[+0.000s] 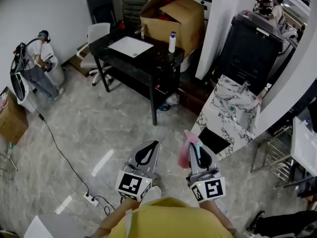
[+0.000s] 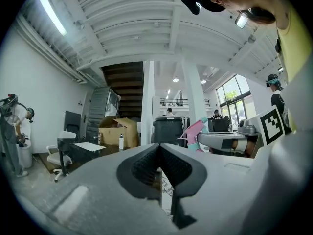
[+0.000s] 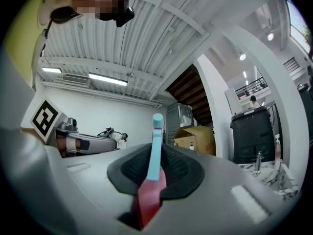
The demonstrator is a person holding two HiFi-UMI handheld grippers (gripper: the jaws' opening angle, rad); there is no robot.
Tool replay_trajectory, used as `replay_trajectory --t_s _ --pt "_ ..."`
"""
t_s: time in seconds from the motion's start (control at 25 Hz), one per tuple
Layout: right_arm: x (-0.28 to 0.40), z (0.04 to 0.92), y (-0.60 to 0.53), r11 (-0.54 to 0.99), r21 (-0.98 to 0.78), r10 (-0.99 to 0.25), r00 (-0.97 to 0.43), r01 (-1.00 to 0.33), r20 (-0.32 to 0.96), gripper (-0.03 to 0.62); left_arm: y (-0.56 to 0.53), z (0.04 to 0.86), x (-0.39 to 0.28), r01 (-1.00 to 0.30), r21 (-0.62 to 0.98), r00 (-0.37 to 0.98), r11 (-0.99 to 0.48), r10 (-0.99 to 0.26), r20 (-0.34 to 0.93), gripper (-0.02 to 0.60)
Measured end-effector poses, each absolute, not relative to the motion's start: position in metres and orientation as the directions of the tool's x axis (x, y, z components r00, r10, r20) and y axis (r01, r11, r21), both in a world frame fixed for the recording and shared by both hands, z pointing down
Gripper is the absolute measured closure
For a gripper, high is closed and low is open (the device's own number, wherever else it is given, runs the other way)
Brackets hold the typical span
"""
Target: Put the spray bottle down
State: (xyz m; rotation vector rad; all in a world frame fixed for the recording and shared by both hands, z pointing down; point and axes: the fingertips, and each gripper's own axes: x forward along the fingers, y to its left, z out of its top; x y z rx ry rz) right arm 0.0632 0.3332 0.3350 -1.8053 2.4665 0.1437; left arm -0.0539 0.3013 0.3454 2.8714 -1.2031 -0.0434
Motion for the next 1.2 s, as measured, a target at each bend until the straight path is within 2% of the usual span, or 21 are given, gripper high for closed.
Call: replay_trajectory --t_s 0.48,0.92,1.2 --pt "0.055 0.347 0.197 0.247 0.028 -0.964 -0.249 -0.969 -0.098 0.547 0.156 0.365 -0.065 -0.682 0.066 0.73 -0.728 -0.684 -0.008 0.578" --pt "0.043 0.346 0.143 0.256 0.039 -0.961 -0.259 -0.966 -0.097 0.547 0.108 0.371 -0.076 -0.678 0.097 0.732 -0.728 -0.681 0.0 0.579" --pt "0.043 0.34 0.103 0.274 0.061 -0.949 -0.281 -0.96 -0.145 0.547 0.076 0.369 -0.074 -0.679 0.085 0.729 -0.729 -0.684 -0.039 0.578"
